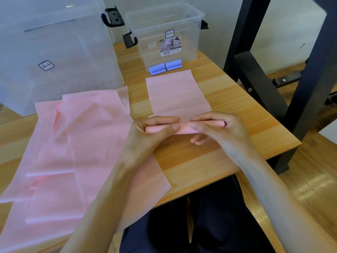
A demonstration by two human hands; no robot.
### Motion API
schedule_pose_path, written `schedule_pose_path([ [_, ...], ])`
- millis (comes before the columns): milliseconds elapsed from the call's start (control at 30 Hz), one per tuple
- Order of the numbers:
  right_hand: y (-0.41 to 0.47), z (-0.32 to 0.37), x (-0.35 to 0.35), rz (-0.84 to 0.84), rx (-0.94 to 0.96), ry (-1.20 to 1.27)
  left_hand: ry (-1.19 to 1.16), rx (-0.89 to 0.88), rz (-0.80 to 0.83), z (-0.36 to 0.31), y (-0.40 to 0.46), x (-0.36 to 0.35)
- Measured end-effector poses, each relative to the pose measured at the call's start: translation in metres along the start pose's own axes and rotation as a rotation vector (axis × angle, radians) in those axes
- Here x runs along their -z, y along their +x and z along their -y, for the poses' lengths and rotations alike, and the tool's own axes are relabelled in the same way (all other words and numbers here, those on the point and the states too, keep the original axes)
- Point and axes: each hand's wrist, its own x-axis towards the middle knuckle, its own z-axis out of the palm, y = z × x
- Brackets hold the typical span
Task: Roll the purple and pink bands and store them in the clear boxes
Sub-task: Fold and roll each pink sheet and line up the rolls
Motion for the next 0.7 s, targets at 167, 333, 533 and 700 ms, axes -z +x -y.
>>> schedule_pose_path([
  [167,0.0012,0.0004,0.0,-0.009,-0.021,0.019,0.016,-0.022,-0.009,-0.0007,-0.0004,-0.0008],
  [333,-0.0001,0.0011,-0.0005,0.024,-0.01,-0.013,-0.003,0.011,-0.011,0.0003,0.0001,0.0003],
  [533,-0.0008,0.0013,-0.0014,-0.008,-0.014,0.01,0.049,-0.053,-0.018,0.0008,-0.0003,0.0],
  [700,0.0001,0.0003,-0.0014,0.031,0.005,-0.022,-0.035,0.022,-0.04,0.0001,0.0006,0.0006],
])
